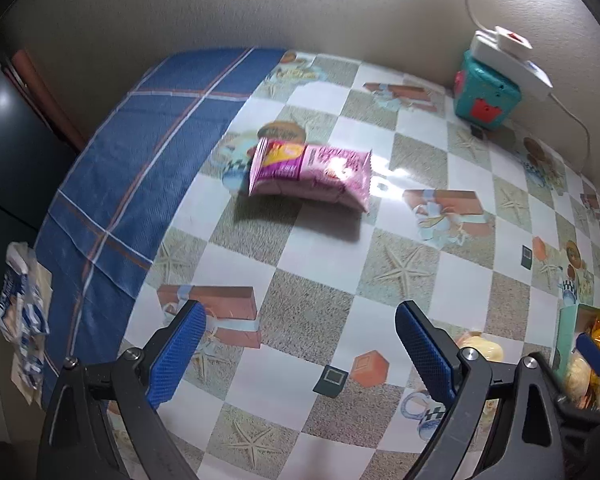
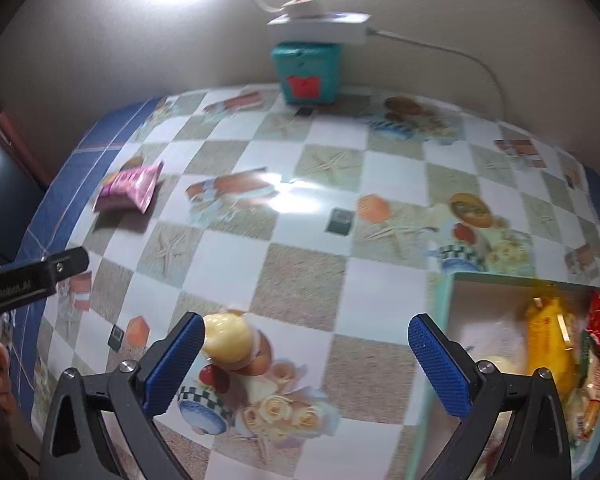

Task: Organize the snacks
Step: 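Grasp the yellow pudding cup with the right tool while the left tool grasps the pink Swiss roll pack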

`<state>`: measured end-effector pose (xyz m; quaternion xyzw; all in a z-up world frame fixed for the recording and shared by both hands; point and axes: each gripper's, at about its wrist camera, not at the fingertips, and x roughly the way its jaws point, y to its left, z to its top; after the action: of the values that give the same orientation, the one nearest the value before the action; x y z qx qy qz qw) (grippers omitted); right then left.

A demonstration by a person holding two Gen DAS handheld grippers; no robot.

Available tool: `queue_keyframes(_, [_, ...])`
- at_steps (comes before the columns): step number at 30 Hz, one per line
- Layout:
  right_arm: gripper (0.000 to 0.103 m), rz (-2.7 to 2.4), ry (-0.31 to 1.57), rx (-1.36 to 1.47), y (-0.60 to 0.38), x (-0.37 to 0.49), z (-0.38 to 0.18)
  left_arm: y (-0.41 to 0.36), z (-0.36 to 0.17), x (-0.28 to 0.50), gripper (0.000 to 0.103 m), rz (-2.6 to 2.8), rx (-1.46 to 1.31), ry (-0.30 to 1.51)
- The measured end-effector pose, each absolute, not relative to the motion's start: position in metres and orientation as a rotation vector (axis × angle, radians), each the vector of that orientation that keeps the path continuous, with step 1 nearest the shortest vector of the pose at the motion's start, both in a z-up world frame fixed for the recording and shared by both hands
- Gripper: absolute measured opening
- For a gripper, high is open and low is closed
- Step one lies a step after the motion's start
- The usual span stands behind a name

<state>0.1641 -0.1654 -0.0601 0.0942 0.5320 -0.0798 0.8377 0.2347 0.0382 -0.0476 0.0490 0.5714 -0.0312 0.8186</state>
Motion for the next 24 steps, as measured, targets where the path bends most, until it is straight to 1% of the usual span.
queue_keyframes(5, [0.101,-0.148,1.148,0.147,-0.149,0.169,-0.076,0.047,-0.057,0.238,0.096,-0.069,0.071,1.236])
queue_keyframes(7, [0.096,-0.127,1.151,0.15,-0.145,0.169,-0.081,0.049,-0.06,0.238,0.096,-0.075,0.056,1.241])
queue_keyframes(13, [0.096,-0.049,1.153,0.157,-0.136,0.168,-0.09,0.055,-0.065,0.24,0.096,-0.087,0.016,1.245])
queue_keyframes(15, [0.09,-0.048,1.156,0.145,-0.133,0.168,-0.093,0.056,-0.067,0.241,0.096,-0.096,0.004,1.248])
queue_keyframes(16, [0.081,-0.048,1.162,0.138,-0.132,0.169,-0.095,0.057,-0.069,0.241,0.096,-0.099,-0.001,1.249])
queue_keyframes(17, [0.075,-0.047,1.173,0.128,-0.131,0.169,-0.099,0.058,-0.07,0.241,0.096,-0.101,-0.009,1.251])
queue_keyframes(19, [0.072,-0.038,1.176,0.109,-0.127,0.17,-0.103,0.061,-0.073,0.242,0.096,-0.097,-0.024,1.253])
queue_keyframes(21, [0.063,-0.027,1.172,0.09,-0.124,0.17,-0.105,0.064,-0.075,0.243,0.096,-0.096,-0.03,1.251])
queue_keyframes(22, [0.054,-0.017,1.17,0.094,-0.124,0.171,-0.105,0.065,-0.077,0.244,0.096,-0.097,-0.034,1.253])
queue_keyframes(23, [0.049,-0.006,1.165,0.105,-0.124,0.171,-0.104,0.066,-0.078,0.245,0.096,-0.097,-0.039,1.257])
queue_keyframes(24, [0.047,-0.004,1.157,0.109,-0.124,0.172,-0.103,0.067,-0.08,0.245,0.096,-0.097,-0.04,1.258])
